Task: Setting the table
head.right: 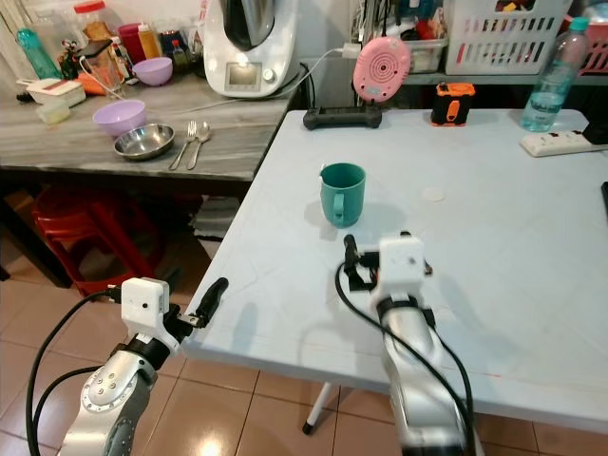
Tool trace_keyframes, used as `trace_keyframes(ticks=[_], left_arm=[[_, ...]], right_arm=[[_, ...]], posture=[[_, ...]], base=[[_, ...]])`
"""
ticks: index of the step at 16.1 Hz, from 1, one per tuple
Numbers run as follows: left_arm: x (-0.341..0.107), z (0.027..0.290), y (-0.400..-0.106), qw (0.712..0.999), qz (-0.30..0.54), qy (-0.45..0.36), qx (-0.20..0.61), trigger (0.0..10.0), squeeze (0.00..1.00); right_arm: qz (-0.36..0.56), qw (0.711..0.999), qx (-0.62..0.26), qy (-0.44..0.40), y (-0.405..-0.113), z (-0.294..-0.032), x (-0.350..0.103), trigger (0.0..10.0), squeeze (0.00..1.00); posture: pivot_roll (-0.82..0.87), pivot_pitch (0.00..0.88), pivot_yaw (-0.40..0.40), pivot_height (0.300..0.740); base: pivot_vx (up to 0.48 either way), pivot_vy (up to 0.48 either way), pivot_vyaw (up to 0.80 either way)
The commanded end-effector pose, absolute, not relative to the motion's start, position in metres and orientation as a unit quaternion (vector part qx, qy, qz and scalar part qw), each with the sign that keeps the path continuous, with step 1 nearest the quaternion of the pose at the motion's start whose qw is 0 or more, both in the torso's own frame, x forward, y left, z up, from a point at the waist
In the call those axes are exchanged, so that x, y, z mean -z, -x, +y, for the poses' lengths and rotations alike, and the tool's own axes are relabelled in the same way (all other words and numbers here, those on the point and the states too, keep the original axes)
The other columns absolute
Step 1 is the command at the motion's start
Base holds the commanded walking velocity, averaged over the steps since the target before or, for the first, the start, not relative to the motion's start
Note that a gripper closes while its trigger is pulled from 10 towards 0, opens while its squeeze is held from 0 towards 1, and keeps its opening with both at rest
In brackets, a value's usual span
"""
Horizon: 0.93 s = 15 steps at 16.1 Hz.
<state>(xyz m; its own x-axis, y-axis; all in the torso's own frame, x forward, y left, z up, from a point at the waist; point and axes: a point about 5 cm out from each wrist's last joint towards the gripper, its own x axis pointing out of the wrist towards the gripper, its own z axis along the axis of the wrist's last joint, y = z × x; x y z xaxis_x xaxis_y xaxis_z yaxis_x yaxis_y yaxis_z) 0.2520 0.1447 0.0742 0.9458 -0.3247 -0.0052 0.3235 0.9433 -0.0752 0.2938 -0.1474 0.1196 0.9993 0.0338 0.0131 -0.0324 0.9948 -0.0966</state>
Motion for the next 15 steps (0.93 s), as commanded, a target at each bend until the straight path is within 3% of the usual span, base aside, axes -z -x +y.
trace_keyframes(ticks=[1,7,15], left_arm=[[-0.078,0.145,-0.251,0.982,-0.002,0.036,0.183,10.0,0.00],[-0.079,0.142,-0.253,0.975,0.000,0.046,0.218,10.0,0.00],[-0.075,0.139,-0.252,0.970,0.004,0.053,0.237,10.0,0.00]], right_arm=[[-0.005,0.998,-0.025,0.054,-0.301,-0.139,-0.120,10.0,0.00],[-0.005,0.997,-0.034,0.075,-0.332,-0.122,-0.126,10.0,0.00],[-0.010,0.996,-0.011,0.086,-0.364,-0.122,-0.135,10.0,0.00]], posture=[[-0.13,0.017,0.103,0.740],[-0.12,0.007,0.094,0.740],[-0.11,0.007,0.093,0.740]], base=[[0.000,0.000,0.00],[0.000,0.000,0.00],[0.000,0.000,0.00]])
